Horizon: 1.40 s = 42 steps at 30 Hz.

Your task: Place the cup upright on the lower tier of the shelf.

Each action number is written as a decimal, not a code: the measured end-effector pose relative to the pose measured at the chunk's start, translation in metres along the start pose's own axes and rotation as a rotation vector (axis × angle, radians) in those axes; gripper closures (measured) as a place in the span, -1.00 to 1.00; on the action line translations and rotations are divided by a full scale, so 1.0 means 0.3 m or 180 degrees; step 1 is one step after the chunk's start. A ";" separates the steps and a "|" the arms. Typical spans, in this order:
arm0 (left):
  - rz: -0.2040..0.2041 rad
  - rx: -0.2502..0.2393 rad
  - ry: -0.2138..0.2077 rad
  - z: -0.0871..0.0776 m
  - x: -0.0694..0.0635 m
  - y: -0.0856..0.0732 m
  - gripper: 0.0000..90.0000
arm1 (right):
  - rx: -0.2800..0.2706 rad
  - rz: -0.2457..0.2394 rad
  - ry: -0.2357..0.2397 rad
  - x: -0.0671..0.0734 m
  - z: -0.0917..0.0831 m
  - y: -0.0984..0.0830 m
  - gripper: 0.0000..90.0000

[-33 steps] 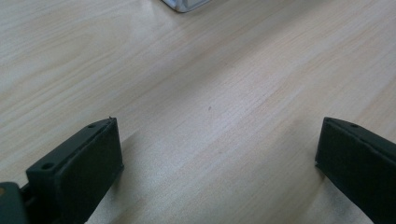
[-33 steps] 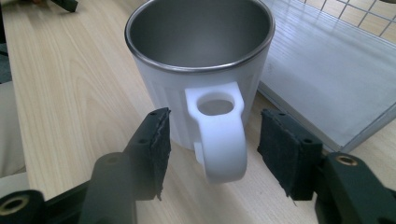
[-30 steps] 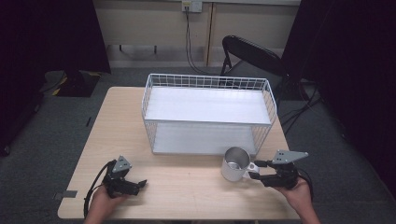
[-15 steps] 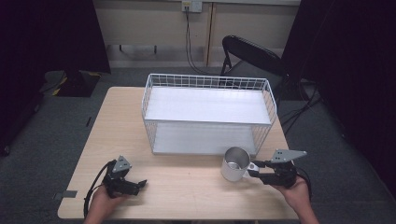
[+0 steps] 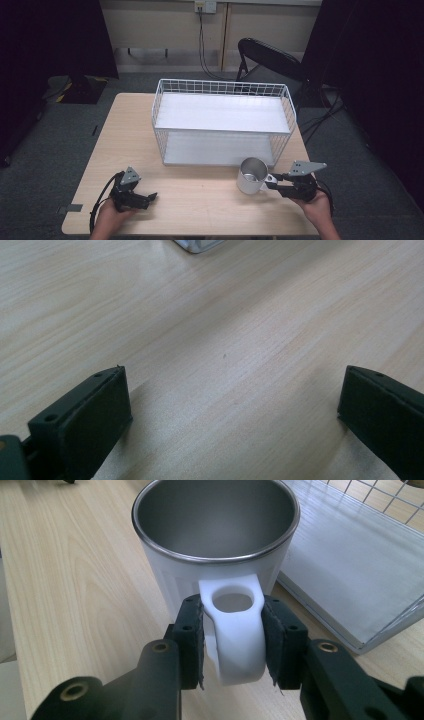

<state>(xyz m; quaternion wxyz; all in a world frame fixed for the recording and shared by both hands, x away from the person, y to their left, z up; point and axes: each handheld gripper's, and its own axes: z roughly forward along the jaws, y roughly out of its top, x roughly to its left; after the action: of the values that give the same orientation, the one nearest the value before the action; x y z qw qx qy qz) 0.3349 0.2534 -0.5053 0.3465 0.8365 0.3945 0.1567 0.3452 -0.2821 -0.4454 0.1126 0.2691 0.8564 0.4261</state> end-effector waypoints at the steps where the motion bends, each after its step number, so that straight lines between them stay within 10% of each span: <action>1: 0.0000 0.0000 0.0000 0.000 0.000 0.000 -1.00 | 0.0001 -0.0006 -0.0004 0.001 0.000 0.000 0.42; 42: 0.0001 0.0002 -0.0001 0.000 0.000 0.000 -1.00 | -0.0099 -0.0145 -0.0116 0.019 -0.021 -0.025 0.60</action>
<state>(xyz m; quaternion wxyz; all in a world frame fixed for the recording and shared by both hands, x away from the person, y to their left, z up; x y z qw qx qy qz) 0.3349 0.2534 -0.5052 0.3463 0.8367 0.3943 0.1565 0.3352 -0.2868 -0.4471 0.1421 0.2555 0.8533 0.4317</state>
